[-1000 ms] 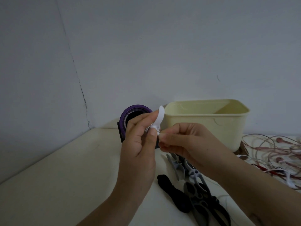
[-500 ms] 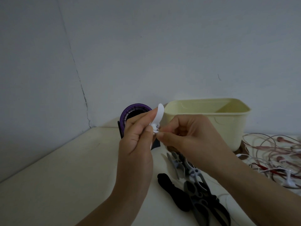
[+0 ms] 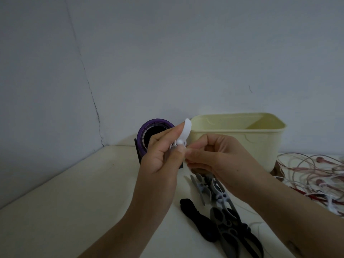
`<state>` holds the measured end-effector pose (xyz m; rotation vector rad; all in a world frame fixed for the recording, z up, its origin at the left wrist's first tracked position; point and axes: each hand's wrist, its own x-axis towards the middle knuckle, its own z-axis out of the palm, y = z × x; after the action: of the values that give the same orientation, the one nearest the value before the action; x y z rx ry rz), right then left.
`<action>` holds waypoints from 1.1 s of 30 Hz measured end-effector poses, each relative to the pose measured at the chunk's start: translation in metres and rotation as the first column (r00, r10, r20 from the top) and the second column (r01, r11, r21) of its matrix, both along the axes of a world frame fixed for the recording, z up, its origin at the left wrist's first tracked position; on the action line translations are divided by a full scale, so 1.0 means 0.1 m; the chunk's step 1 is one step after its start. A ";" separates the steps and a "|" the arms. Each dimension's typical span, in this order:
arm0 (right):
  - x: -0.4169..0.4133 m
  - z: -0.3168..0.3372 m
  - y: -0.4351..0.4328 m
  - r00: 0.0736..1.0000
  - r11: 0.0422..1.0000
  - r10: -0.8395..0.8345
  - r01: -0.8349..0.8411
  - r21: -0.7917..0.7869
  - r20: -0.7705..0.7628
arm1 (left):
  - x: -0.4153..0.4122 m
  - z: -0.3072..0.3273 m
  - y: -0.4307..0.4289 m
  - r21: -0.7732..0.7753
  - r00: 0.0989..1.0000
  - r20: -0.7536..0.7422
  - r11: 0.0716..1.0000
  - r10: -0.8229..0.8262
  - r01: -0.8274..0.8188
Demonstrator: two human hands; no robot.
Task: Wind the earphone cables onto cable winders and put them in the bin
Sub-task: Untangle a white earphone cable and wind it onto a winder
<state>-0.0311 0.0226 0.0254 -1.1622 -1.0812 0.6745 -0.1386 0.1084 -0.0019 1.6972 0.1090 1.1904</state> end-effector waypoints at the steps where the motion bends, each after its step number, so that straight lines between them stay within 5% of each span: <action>1: 0.00 0.00 0.00 1.000 1.000 -0.001 0.001 -0.005 0.006 | -0.01 0.01 0.00 -0.003 1.000 -0.009 1.000 -0.027 0.027; 9: 0.05 0.07 -0.04 0.985 0.990 0.138 -0.141 -0.023 -0.103 | -0.03 0.04 0.00 0.003 0.997 0.002 0.997 -0.079 0.079; 25: 0.01 0.02 0.00 0.972 0.969 0.236 -0.236 0.068 0.007 | -0.01 0.11 -0.03 -0.023 0.992 0.092 0.996 -0.084 0.086; 29: 0.01 0.02 -0.01 0.981 0.975 0.196 -0.194 0.106 -0.002 | 0.01 0.09 0.00 -0.077 0.991 0.106 0.993 -0.085 0.093; 33: 0.00 0.06 -0.07 0.990 0.992 0.069 -0.081 0.097 0.120 | -0.02 0.09 -0.02 0.010 0.996 -0.013 0.996 0.086 -0.086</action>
<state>-0.0306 0.0154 0.0313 -1.0878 -1.2484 0.6085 -0.1404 0.1065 0.0071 1.7236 0.1863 1.2450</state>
